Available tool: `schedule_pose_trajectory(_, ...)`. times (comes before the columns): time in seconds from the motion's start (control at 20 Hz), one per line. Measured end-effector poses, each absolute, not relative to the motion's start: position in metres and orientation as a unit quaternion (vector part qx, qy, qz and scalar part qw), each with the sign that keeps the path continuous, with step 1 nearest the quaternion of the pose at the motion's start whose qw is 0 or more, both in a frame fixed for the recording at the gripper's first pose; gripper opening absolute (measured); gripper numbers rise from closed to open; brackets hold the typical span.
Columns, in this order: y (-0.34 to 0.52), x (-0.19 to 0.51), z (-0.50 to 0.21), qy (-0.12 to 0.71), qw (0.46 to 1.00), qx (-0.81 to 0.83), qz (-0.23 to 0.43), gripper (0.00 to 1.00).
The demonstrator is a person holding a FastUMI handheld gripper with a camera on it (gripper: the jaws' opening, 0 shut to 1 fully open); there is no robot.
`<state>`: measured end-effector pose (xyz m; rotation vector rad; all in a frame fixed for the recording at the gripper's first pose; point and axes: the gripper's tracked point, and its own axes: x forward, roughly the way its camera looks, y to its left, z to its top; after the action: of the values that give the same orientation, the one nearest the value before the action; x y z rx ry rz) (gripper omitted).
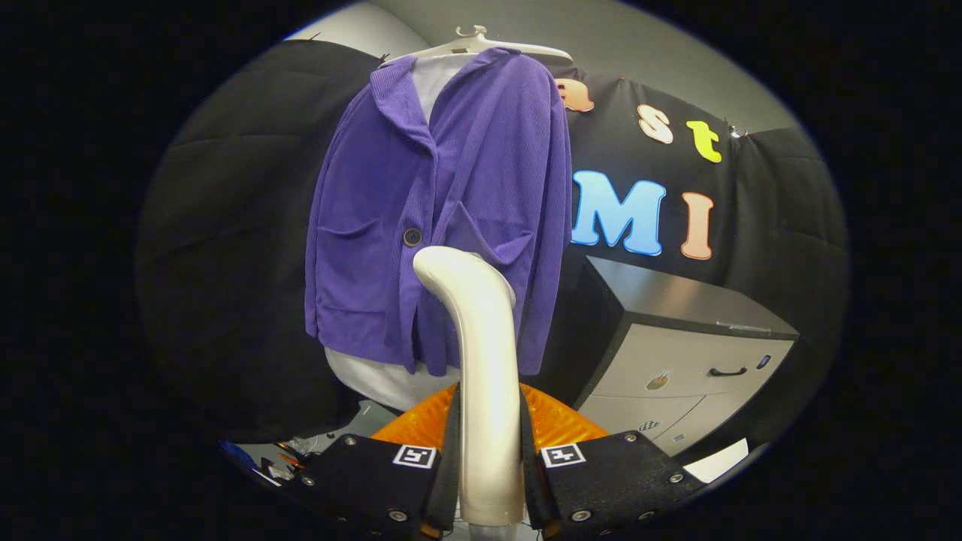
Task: Iron the clothes twice with a garment steamer, once on the left side and once on the right side.
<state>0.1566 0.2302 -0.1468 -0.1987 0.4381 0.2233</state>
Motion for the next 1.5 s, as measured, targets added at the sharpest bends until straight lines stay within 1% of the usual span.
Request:
schedule_pose_trajectory(0.45,0.218,0.136,-0.202,0.271,0.952,-0.103,0.100,0.36)
schedule_pose_trajectory(0.65,0.210,0.129,-0.195,0.268,0.953,-0.098,0.096,0.36)
schedule_pose_trajectory(0.85,0.207,0.131,-0.147,0.230,0.965,-0.078,0.099,0.36)
schedule_pose_trajectory(1.2,0.211,0.143,-0.018,0.109,0.987,-0.036,0.110,0.36)
schedule_pose_trajectory(1.5,0.226,0.157,0.051,0.049,0.991,-0.027,0.121,0.36)
